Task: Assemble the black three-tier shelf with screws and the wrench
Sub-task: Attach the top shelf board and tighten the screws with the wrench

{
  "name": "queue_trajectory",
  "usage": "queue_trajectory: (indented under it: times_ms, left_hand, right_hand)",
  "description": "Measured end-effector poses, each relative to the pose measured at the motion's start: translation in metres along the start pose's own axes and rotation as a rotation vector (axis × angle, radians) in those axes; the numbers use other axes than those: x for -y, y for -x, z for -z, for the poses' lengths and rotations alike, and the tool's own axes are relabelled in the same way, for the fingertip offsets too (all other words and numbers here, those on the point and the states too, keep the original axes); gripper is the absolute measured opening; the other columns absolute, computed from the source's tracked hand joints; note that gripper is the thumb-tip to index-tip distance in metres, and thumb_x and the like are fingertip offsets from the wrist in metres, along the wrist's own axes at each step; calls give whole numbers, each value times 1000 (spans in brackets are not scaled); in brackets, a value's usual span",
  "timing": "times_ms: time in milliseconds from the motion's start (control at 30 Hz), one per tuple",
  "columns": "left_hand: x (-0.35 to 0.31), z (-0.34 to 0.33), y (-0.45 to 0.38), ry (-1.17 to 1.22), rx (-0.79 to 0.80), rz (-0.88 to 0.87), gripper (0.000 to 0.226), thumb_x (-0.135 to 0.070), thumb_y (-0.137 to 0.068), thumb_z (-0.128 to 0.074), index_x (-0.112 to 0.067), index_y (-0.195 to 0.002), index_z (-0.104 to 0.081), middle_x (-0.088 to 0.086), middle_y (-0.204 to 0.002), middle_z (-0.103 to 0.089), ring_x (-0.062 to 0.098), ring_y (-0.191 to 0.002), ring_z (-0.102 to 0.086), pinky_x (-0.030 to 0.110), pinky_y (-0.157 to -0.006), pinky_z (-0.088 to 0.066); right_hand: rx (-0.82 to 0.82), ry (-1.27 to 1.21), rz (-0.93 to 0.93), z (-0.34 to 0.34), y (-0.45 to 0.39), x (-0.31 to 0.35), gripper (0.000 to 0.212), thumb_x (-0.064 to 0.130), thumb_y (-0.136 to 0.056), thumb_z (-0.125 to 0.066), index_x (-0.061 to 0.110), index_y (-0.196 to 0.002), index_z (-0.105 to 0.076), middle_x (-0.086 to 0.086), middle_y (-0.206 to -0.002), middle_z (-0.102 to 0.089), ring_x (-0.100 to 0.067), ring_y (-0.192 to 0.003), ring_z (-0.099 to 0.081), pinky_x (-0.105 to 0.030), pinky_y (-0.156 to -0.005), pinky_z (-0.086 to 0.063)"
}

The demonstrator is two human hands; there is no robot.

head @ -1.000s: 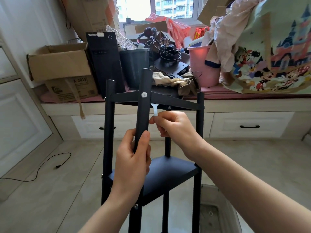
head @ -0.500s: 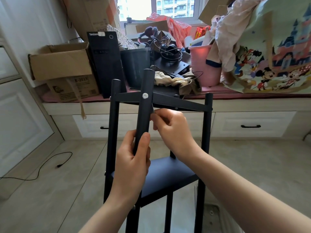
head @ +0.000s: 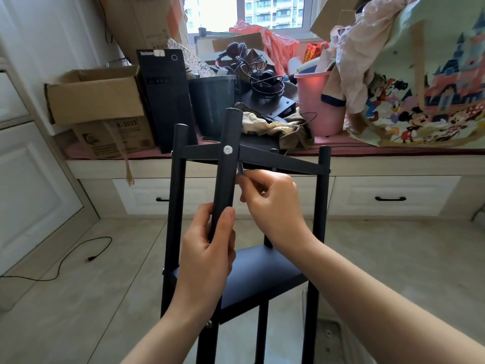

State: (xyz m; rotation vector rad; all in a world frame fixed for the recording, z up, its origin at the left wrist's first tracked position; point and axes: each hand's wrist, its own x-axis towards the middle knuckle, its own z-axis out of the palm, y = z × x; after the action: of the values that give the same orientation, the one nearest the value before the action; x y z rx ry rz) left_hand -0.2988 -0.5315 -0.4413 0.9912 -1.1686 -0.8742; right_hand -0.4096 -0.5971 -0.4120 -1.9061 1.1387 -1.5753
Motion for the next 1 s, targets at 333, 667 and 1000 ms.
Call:
queue_trajectory:
  times_ms: [333,667,1000]
  left_hand:
    - [0,-1,3,17,5,8,16,-45,-88,-56,-34,-79,-63,9,-62,-35,15,-46,-29,25,-37,-25]
    - [2,2,4,14,18,19,20,-50,-83,-58,-30,-79,-61,5,-60,-36,14,-45,-30,23,-38,-27]
    - [5,6,1,7,24,20,27,-56,-80,-59,-29,-86,-64,5,-60,-40,15,-45,-33,23,-38,-29]
  right_hand:
    - [-23,-150,-58,-13,-2,-9,19,16,-94,-64,12,-80,-76,10,-65,-67,-9,-63,-62,-27,-64,-53]
    - [-165,-206,-52,-38,-2,-14,24,15,-93,-65,4,-73,-72,-9,-58,-62,-26,-57,-51,-41,-57,-46]
    - [-167,-267,-78,-47,-6,-17,21,14,-94,-63,1,-81,-73,-18,-70,-67,-43,-72,-60,-52,-64,-52]
